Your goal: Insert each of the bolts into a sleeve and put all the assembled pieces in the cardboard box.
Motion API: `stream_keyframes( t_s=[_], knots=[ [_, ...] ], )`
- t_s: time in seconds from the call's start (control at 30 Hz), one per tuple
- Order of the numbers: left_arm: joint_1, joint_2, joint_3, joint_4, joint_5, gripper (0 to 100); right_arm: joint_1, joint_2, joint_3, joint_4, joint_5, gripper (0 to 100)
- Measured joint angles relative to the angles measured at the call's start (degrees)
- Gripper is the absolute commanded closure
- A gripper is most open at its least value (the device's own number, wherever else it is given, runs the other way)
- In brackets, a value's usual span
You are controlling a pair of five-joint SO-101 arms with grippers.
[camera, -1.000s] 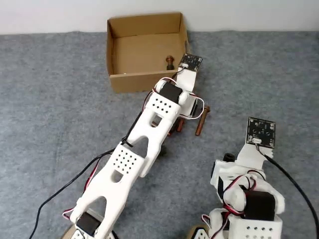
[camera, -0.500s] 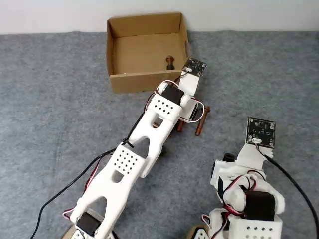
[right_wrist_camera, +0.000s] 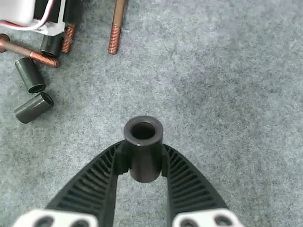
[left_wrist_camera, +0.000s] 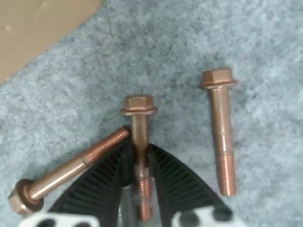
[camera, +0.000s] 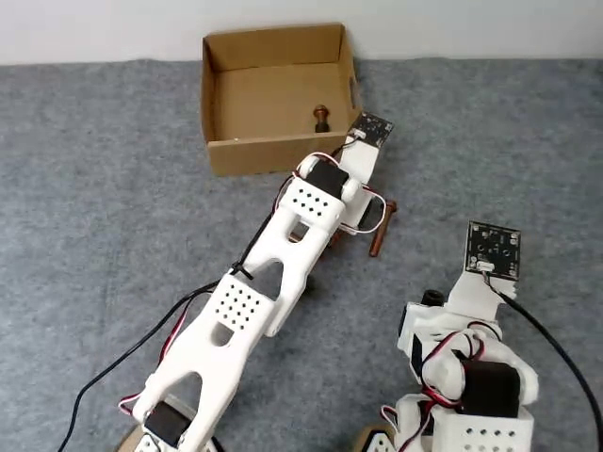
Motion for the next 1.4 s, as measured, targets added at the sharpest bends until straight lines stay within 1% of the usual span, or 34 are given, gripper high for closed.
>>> stream_keyframes(
  t_s=[0.13, 0.3, 0.7, 0.77, 0.87, 0.9, 0.93, 1.0, 1.2, 1.4],
  knots=[
    [0.00, 0.00, 0.09, 0.79, -0.09, 100, 0.00, 0.00, 0.00, -0.18, 0.00, 99.1],
    [1.05, -0.18, 0.00, 6.15, -0.35, 100, 0.00, 0.00, 0.00, -0.18, 0.00, 99.1],
    [2.20, -0.44, 0.97, 7.30, -0.44, 98, 0.00, 0.00, 0.00, -0.18, 0.00, 99.1],
    [2.29, -0.88, 2.20, 7.30, -1.23, 92, 0.00, 0.00, 0.00, -0.18, 0.00, 99.1],
    [2.46, -0.97, 3.52, 7.30, -1.49, 80, 0.00, 0.00, 0.00, -0.18, 0.00, 99.1],
    [2.46, -0.79, 3.87, 7.30, -1.41, 77, 0.00, 0.00, 0.00, -0.18, 0.00, 99.1],
    [2.37, -1.05, 3.96, 7.38, -1.05, 76, 0.00, 0.00, 0.00, -0.18, 0.00, 99.1],
    [1.93, -1.05, 4.22, 7.47, -0.44, 80, 0.00, 0.00, 0.00, -0.18, 0.00, 99.1],
    [2.20, -1.14, 4.22, 7.65, -0.53, 99, 0.00, 0.00, 0.00, -0.18, 0.00, 99.1],
    [3.34, -1.05, 4.13, 7.65, -1.23, 100, 0.00, 0.00, 0.00, -0.18, 0.00, 99.1]
  ],
)
